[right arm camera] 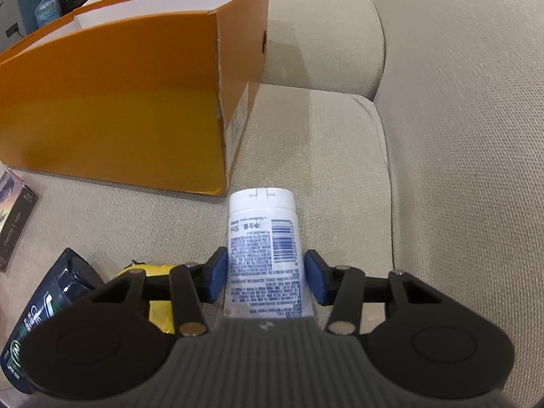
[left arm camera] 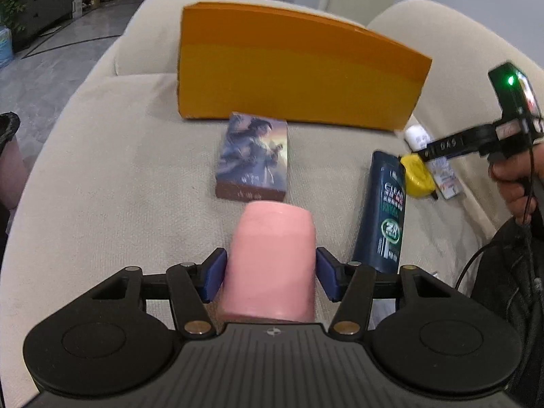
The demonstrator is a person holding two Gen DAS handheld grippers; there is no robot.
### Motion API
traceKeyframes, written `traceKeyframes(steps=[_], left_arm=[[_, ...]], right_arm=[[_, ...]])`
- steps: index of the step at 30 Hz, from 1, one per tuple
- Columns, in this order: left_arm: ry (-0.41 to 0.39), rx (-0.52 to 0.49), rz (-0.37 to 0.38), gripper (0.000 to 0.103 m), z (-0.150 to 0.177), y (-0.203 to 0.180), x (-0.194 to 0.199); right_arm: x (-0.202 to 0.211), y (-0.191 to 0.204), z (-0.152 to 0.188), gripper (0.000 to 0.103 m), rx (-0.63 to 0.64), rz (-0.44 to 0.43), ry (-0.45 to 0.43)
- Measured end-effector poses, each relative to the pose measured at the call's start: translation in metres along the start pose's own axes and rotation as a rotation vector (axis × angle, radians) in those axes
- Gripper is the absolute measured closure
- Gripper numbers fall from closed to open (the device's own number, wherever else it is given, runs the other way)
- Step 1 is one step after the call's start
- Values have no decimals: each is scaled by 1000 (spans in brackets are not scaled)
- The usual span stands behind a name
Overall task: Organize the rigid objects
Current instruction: 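Grasp the white lotion tube with the right tool while the left tool grasps the pink cylinder, then lift and carry the white tube and pink cylinder with both tools over the orange box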
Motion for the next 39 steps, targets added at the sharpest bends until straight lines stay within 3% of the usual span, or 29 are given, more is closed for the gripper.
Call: traceKeyframes(steps=[9,22,30,31,32,33,34,39], left_arm=[[8,-8,-18,41,3,2,0],[-111,17,4,41,-52,16,44],[-142,-5,23,41,-61,5,54],[-144,-5,25,41,-61,4,55],[-148,-4,26,41,-61,4,56],[-150,-4,28,41,-61,4,57],[-152,-4,30,41,-60,4,59],[-158,-7,37,41,-58,4,64]], right_arm=[[-1,0,-1,55,10,8,-3],[21,-7,-2,56,-55,-31,-20],[44,-16,-3,57,-62,-14,-46],[47,-17,-3,59,-65,-13,-47],[51,-19,-3,71,-67,-14,-50],[53,-20,-2,94,-70,-20,-51],[56,-20,-3,103,-77,-24,-50],[55,-22,0,98,-65,-31,11]])
Point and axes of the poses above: each gripper's, at about its wrist camera, not at the fingertips, and x roughly against the way its jaws point, y to its left, z to its underside, the point moved 6 cm from there along -x, roughly the way its jaws point, and after that the axes turned 8 degrees about -z, right-handed, at the moved point
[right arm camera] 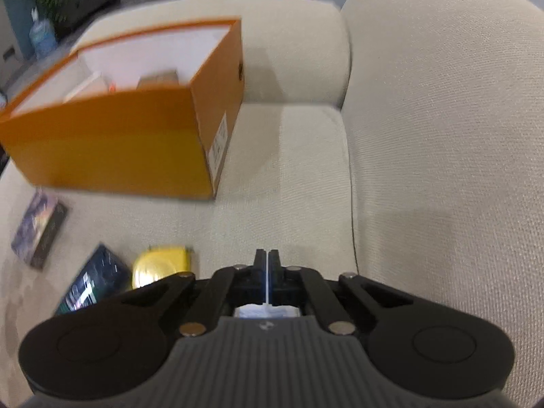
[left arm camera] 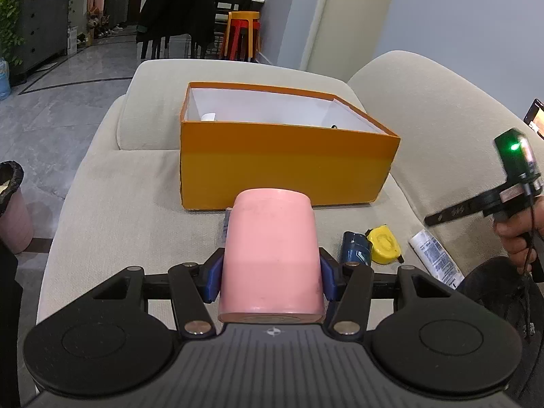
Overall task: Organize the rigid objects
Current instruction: 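Lift and carry the white tube and pink cylinder with both tools over the orange box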
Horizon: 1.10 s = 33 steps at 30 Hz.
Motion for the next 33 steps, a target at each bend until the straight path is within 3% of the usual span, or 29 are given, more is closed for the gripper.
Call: traceKeyframes(steps=[1,2,4,10,16,25,33], left_arm=[[1,-3,1,41,1,0,0],[1,-4,1,41,1,0,1],[2,0,2,41,2,0,1],[19,22,-2,41,4,6,-3],[23,33,0,41,4,9,-4],[11,14,0,41,-6,8,-4],[-35,-66,5,41,-48,1,-4]], right_arm=[[-6,0,3,91,4,-3,39],[-10,-2,5,72,2,-2,61],[-17,-5,8,53,-8,17,92],[-40,-7,23,54,-33,3,234],[-52,-3,23,58,15,11,283],[-8,1,3,59,13,-13,129],[34,17,-40,59,54,-36,32]])
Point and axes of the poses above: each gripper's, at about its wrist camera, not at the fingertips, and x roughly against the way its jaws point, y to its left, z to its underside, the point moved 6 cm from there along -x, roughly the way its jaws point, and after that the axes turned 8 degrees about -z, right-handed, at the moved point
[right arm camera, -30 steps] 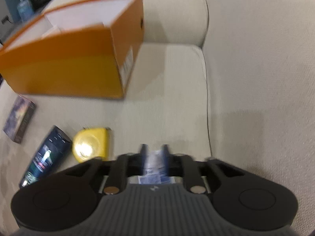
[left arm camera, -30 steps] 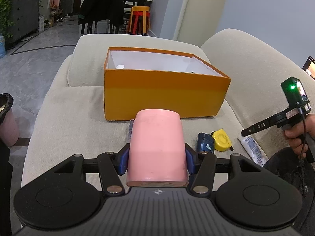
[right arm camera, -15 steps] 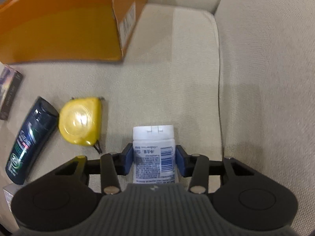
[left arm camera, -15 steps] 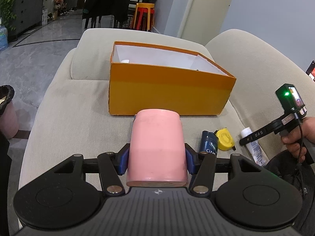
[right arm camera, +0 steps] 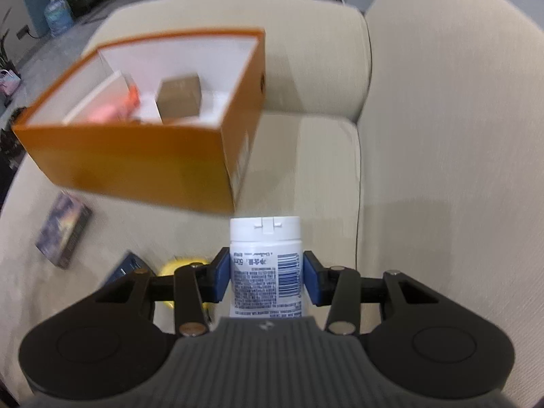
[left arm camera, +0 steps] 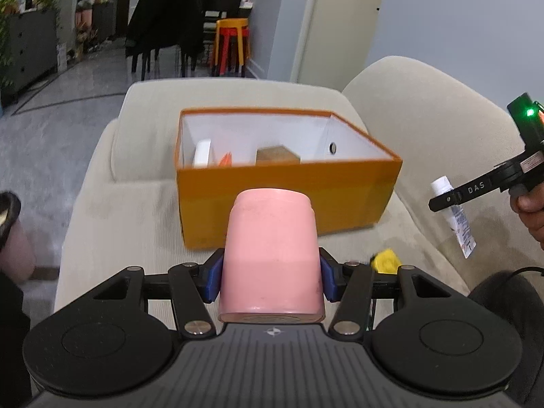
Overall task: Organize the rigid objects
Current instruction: 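Lift and carry the white tube and pink cylinder with both tools over the orange box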
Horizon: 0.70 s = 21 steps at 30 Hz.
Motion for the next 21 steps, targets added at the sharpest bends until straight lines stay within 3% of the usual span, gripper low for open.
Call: traceKeyframes(steps=[13,21], left_arm=[[-34,-47,1,41,-82,-11,-35],[-12,-125,-27,41,-106,-22,-64]], right_arm=[[37,43,-84,59,73,-61,-135],[36,67,-117,59,109,-76,-154]])
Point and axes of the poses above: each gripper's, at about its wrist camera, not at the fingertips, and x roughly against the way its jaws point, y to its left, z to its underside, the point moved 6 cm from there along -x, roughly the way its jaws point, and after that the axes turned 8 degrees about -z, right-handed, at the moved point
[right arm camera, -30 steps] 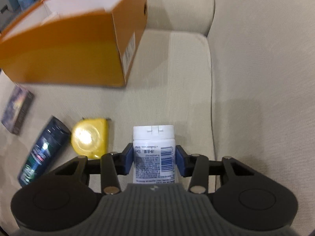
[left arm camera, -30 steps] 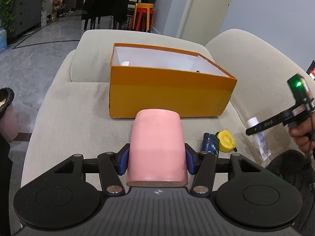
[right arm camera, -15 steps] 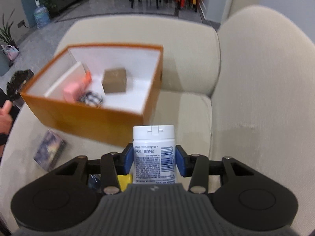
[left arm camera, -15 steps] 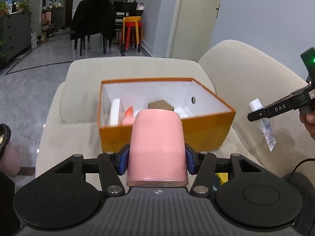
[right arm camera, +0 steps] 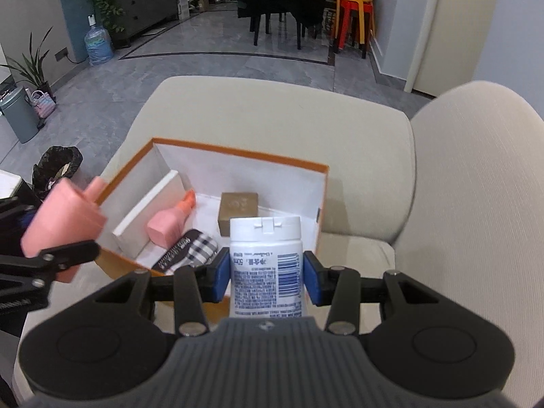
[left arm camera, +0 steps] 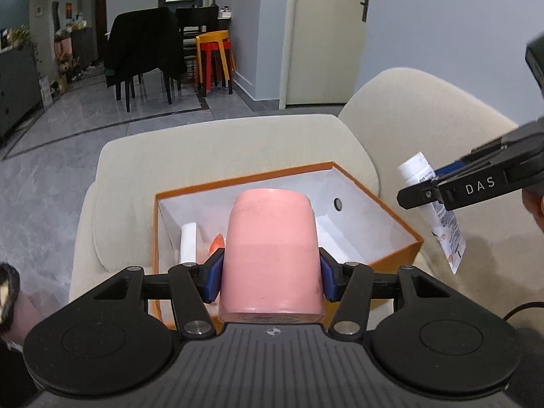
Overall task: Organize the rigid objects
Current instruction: 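Lift and carry the white tube and pink cylinder with both tools over the orange box, then lower the white tube and pink cylinder into the box and open both tools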
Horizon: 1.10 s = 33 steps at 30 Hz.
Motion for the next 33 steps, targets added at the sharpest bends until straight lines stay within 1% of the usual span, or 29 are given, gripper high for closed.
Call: traceKeyframes(steps=[7,14,18,20,24,28,31,33], left_arm=[[37,-71,-14,41,-7,-4,-28],[90,-106,-60,41,-21,4,-62],[150,-121,-85,41,-19,4,-89],[184,-112,-80,41,-16,5,-103],[261,-92,-81,41,-7,9,-128],[334,-119,-96,41,-3,8,-149],[383,-128,-96,41,0,8,-163],[413,-114,-88,41,2,7,-170]], right_arm=[[-20,9,-11,59,20,-6,26],[-47,6,-27,59,-25,-36,25],[-69,3,-36,59,-55,-57,40],[-86,2,-37,59,-61,-61,62],[-116,-2,-36,59,-79,-66,124],[-144,-9,-31,59,-96,-69,197],[-159,-14,-30,59,-105,-69,230],[-167,-16,-29,59,-111,-67,243]])
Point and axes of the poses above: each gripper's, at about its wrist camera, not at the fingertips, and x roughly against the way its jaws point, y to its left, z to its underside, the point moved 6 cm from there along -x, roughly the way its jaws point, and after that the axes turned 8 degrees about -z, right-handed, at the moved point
